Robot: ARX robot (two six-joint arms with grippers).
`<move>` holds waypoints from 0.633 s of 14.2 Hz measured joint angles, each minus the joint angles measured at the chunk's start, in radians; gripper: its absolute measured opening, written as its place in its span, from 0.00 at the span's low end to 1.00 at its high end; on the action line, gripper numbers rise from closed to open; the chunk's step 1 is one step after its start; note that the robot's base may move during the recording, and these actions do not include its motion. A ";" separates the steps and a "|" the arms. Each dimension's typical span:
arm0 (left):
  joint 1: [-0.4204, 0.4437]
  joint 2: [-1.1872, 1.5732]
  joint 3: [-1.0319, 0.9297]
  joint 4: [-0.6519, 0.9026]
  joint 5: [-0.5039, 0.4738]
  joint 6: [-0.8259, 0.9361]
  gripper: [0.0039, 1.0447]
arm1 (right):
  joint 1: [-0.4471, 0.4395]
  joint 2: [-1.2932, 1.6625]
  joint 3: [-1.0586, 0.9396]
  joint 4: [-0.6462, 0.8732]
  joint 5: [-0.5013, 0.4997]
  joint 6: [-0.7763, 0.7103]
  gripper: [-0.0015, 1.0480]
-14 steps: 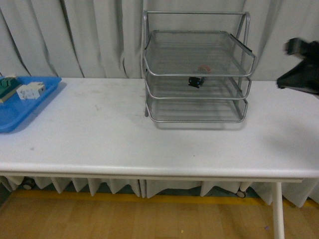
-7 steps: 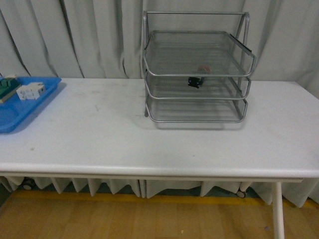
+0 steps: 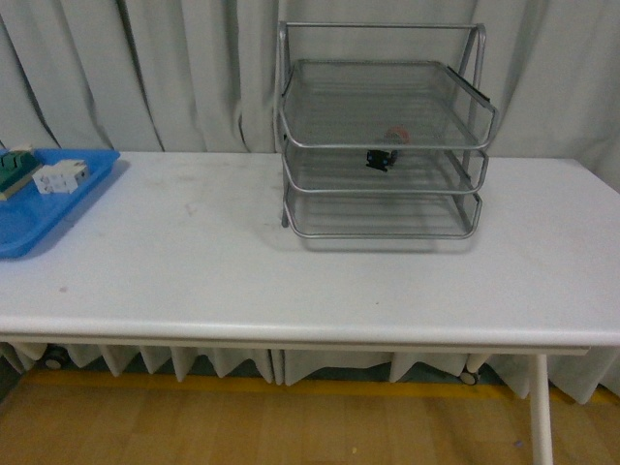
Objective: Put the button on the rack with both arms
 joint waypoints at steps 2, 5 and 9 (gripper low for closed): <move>0.000 0.000 0.000 0.000 0.000 0.000 0.94 | 0.026 -0.083 -0.026 -0.039 0.029 -0.009 0.02; 0.000 0.000 0.000 0.000 0.000 0.000 0.94 | 0.133 -0.192 -0.069 -0.114 0.123 -0.012 0.02; 0.000 0.000 0.000 0.000 0.000 0.000 0.94 | 0.127 -0.289 -0.114 -0.168 0.130 -0.012 0.02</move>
